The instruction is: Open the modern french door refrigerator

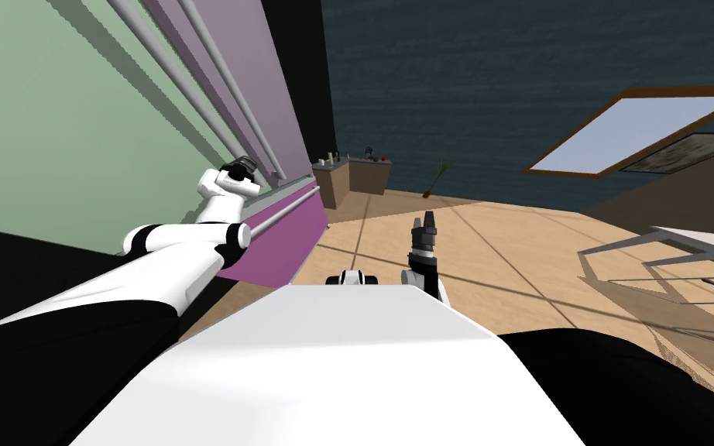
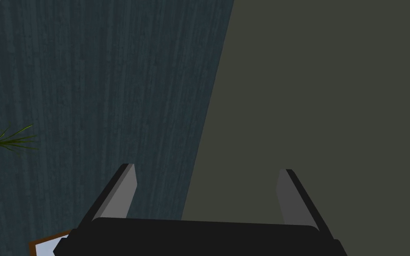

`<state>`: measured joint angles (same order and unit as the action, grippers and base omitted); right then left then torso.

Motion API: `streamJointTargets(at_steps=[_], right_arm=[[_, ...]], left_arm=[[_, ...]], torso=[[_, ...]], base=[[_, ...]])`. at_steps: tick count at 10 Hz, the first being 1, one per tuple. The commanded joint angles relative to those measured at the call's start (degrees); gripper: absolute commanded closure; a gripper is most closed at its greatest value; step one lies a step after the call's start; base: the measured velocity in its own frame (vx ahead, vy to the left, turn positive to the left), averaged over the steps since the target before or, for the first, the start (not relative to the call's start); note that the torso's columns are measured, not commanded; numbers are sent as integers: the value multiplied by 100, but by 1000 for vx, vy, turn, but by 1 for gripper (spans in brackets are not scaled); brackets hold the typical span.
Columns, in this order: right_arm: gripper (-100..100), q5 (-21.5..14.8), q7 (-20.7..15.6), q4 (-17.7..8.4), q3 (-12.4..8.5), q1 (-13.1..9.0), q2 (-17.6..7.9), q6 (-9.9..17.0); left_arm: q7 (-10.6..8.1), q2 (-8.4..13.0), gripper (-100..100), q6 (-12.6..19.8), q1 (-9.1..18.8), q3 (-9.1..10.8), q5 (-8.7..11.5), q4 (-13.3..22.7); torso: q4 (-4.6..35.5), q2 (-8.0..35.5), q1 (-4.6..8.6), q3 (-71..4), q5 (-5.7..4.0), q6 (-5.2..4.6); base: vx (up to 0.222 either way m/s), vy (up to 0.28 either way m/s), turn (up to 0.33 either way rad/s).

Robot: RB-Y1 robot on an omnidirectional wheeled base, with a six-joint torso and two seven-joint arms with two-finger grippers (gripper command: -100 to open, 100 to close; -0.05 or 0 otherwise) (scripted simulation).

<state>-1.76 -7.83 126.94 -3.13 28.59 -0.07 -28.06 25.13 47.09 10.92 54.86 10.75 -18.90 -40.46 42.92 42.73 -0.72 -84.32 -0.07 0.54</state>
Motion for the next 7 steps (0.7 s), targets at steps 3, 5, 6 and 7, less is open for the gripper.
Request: streamJointTargets(at_steps=[3, 5, 6, 7], right_arm=[[0, 0, 0, 0, 0, 2, 1, 0], [0, 0, 0, 0, 0, 0, 0, 0], [0, 0, 0, 0, -1, 2, 0, 0], [0, 0, 0, 0, 0, 1, 0, 0]], left_arm=[[-25, 190, 100, 32, -125, -705, 702, -518], [-32, 240, 100, 102, -255, -1048, 1077, -776], [-32, 240, 100, 102, -255, -1101, 1277, -838], [-39, 289, 100, 171, -384, -1417, 1506, -1128]], torso=[[4, 7, 13, 9, 4, 38], [3, 8, 0, 6, 2, -5], [-4, 9, 15, 12, 11, 30], [-9, 14, 20, 15, 14, 11]], base=[[94, -68, 232], [65, -26, 166], [83, -52, 163], [106, -79, 308]])
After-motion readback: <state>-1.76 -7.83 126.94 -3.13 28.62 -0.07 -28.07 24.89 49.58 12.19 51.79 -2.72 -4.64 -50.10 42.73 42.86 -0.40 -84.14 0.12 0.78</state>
